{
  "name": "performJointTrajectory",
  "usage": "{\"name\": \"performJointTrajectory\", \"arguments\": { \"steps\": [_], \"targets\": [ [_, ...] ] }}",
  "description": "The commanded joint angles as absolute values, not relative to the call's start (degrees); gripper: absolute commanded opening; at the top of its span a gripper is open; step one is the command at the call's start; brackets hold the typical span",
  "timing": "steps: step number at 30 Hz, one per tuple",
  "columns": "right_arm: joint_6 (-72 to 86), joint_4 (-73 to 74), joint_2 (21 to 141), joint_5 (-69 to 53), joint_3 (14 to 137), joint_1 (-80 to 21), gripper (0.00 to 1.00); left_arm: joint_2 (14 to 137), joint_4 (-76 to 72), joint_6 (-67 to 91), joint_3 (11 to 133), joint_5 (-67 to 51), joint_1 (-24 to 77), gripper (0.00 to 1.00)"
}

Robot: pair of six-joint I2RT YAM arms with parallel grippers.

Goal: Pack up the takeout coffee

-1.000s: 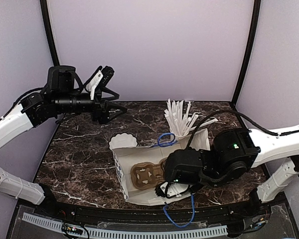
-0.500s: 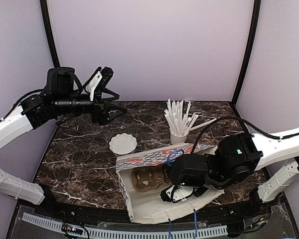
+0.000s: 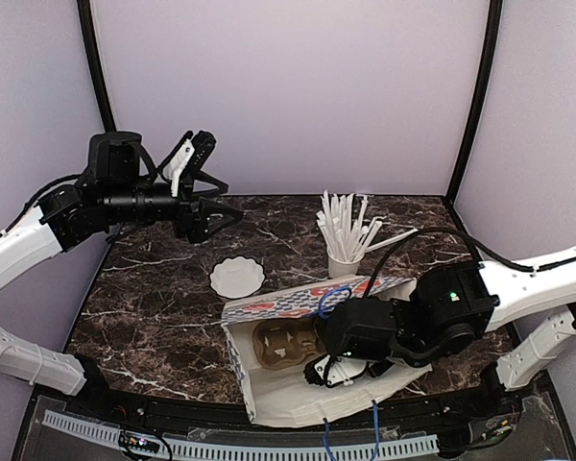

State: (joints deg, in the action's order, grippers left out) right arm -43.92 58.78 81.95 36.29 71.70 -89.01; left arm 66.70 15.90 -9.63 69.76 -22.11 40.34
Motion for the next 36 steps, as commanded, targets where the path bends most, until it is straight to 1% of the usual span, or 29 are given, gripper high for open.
{"name": "performJointTrajectory", "arguments": {
  "steps": [1, 13, 24, 30, 36],
  "targets": [
    [-43.84, 57.54, 82.77, 35.73, 71.27, -88.19, 0.37, 65.15, 14.45, -9.47, 68.83, -22.97, 40.03, 0.83],
    [-43.54, 58.05, 84.17, 34.07, 71.54, -85.86, 0.36, 65.04, 14.42, -9.76, 68.53, -23.13, 40.08, 0.83],
    [-45.51, 55.17, 85.88, 33.51, 71.92, -82.05, 0.36, 64.79, 14.28, -9.5, 68.34, -24.01, 40.03, 0.83],
    [-45.12, 57.74, 89.72, 28.03, 77.29, -77.9, 0.36, 64.69, 14.15, -9.41, 68.12, -24.39, 40.08, 0.83],
    [-45.84, 59.02, 92.68, 23.03, 79.34, -74.51, 0.36, 64.56, 13.96, -9.32, 67.96, -24.53, 40.07, 0.83]
  ]
}}
